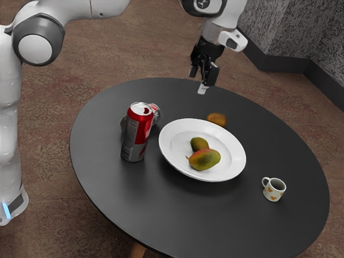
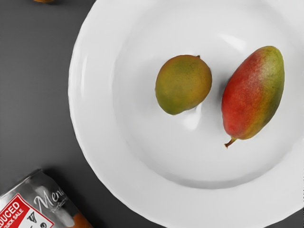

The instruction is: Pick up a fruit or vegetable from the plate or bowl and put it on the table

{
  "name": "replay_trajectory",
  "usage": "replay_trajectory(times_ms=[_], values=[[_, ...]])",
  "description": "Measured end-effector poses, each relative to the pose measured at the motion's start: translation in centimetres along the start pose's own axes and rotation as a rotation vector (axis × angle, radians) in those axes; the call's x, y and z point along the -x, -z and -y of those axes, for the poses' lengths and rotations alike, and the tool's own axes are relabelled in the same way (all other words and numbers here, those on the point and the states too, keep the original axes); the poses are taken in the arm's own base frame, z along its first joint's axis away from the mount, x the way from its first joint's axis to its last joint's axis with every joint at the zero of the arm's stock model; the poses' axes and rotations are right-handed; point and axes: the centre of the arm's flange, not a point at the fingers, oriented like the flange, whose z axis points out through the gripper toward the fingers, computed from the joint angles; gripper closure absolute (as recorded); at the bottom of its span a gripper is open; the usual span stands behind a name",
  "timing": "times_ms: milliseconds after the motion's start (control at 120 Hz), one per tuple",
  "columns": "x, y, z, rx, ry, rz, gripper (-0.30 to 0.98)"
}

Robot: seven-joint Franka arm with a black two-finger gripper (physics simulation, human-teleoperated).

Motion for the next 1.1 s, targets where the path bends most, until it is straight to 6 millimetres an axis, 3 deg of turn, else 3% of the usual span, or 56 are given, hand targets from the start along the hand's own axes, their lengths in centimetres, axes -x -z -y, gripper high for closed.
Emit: replay_trajectory(times_ms=[208, 258, 300, 408, 458, 683, 808, 917, 992, 1100], values=[[-0.7, 0.6, 0.0, 0.004, 0.012, -0.066, 0.00], [-0.6, 1.6, -0.5, 0.005, 0.002, -0.093, 0.00], [-0.4, 2.2, -2.6, 0.006, -0.037, -0.112, 0.00], [0.3, 1.6, -11.8, -0.008, -0.203, -0.126, 0.00], [-0.4, 0.3, -13.5, -0.012, -0.232, -0.113, 0.00], [-3.0, -2.0, -11.5, -0.022, -0.193, -0.104, 0.00], [-4.5, -2.7, -7.1, -0.037, -0.119, -0.116, 0.00], [-6.2, -7.6, -4.9, -0.041, -0.121, -0.105, 0.00], [-6.8, -10.6, -4.7, -0.040, -0.151, -0.108, 0.00], [-6.8, -13.4, -4.9, -0.043, -0.201, -0.124, 0.00]])
